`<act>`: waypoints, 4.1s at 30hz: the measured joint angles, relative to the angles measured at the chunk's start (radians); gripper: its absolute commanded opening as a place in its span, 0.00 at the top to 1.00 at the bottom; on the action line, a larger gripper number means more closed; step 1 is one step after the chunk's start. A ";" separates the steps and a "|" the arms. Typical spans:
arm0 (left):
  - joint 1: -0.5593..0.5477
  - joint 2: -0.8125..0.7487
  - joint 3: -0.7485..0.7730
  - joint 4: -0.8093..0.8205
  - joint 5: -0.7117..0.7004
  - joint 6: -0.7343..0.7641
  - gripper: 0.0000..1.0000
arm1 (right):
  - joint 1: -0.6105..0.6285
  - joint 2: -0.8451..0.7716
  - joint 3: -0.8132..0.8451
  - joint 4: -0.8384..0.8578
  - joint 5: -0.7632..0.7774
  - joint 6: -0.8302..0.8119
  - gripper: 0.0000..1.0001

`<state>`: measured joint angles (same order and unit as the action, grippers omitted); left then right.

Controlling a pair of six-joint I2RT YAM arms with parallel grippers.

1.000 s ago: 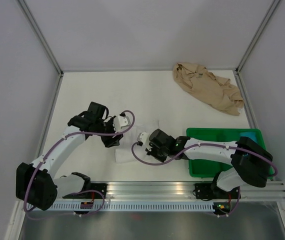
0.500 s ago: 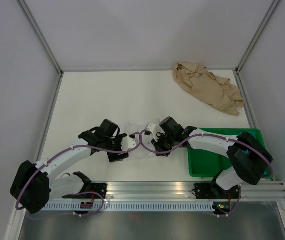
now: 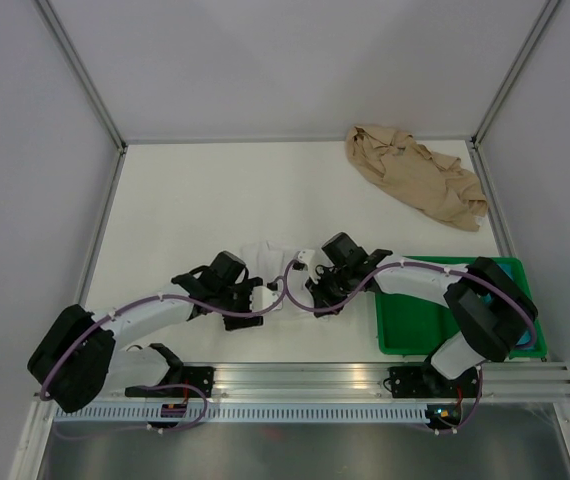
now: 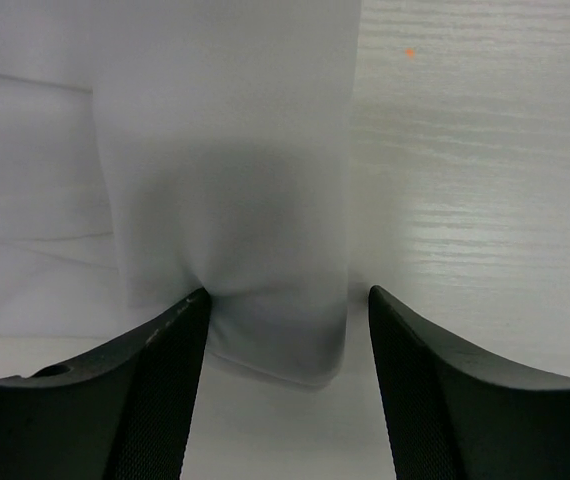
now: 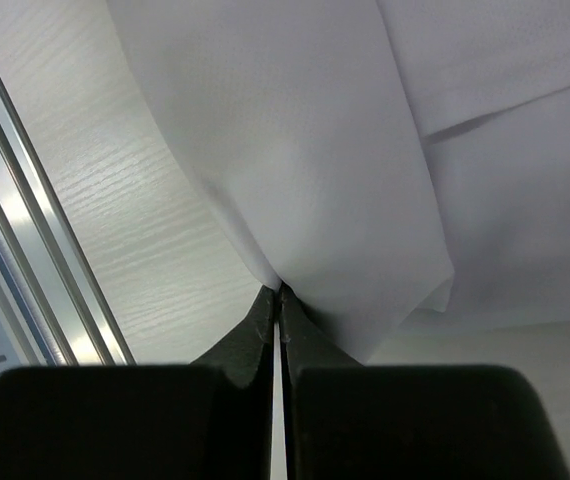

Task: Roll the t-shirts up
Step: Roll the tshirt

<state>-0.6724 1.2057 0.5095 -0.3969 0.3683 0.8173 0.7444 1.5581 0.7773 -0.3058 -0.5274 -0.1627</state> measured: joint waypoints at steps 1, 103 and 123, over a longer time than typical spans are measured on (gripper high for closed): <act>-0.002 0.011 0.000 0.024 -0.009 0.004 0.36 | -0.002 0.004 0.003 -0.005 -0.001 -0.002 1.00; 0.396 0.145 0.226 -0.717 0.297 0.357 0.97 | 0.597 -0.118 -0.190 0.381 0.737 0.108 0.72; 0.398 0.076 0.272 -0.738 0.297 0.346 0.34 | 0.363 -0.191 -0.192 0.345 0.162 0.257 1.00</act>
<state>-0.2741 1.2816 0.7818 -1.1351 0.6655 1.1633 1.1072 1.3674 0.5854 0.0391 -0.3656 0.0948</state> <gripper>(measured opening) 0.646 0.058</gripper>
